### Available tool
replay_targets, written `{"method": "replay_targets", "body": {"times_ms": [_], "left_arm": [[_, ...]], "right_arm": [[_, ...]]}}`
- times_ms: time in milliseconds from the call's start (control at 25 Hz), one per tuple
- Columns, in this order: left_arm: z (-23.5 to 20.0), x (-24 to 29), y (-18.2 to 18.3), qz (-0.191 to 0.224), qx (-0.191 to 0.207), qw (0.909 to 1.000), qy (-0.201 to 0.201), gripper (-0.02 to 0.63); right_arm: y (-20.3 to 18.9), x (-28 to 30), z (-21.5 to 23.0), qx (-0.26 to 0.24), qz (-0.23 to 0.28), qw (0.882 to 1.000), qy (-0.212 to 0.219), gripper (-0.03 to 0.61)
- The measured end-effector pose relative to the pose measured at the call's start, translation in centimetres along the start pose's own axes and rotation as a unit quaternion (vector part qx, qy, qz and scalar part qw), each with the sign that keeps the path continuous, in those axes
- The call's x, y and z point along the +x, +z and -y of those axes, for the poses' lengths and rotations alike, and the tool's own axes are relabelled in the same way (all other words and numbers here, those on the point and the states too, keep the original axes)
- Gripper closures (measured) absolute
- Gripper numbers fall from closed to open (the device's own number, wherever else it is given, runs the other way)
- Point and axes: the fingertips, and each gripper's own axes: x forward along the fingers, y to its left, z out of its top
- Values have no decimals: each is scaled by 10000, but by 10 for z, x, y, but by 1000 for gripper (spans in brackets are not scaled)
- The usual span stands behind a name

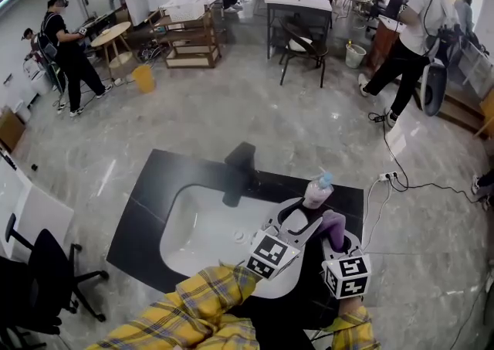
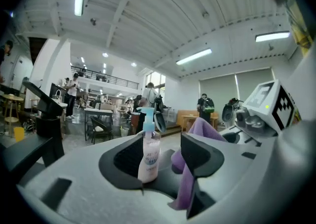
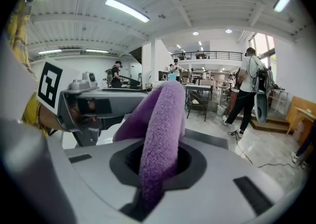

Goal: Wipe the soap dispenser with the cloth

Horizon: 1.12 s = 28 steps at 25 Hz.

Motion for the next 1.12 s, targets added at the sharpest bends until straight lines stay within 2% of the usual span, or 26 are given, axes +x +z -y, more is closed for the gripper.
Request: {"method": "replay_targets", "body": {"times_ms": [80,200,280,440,680,960,1120], "left_arm": [[0,-13,-9,-199,-64,9998,-70,396],[0,-30,-21,-467,-362,9980,-211,493],[-1,-41,-24,-484,-488,9972,-302,520],[4,-67,-25,-443,-526,9967,-430,540],[19,-98,-30,-521,-662,9943,-658,557],[26,-125,-39,-568,-905,9927,-563,571],[27,-133,-39,-568,-853,9933,-543,572]], "right_arm": [[1,-5,-1,83,23,9999,-57,541],[4,-12,-5,161,91,9998,-100,541],[6,-16,-10,151,138,9997,-108,541],[5,-28,-19,156,166,9996,-164,541],[4,-49,-26,446,268,9983,-264,541],[-5,-70,-44,636,364,9968,-305,541],[-12,-76,-54,897,417,9947,-287,541]]}}
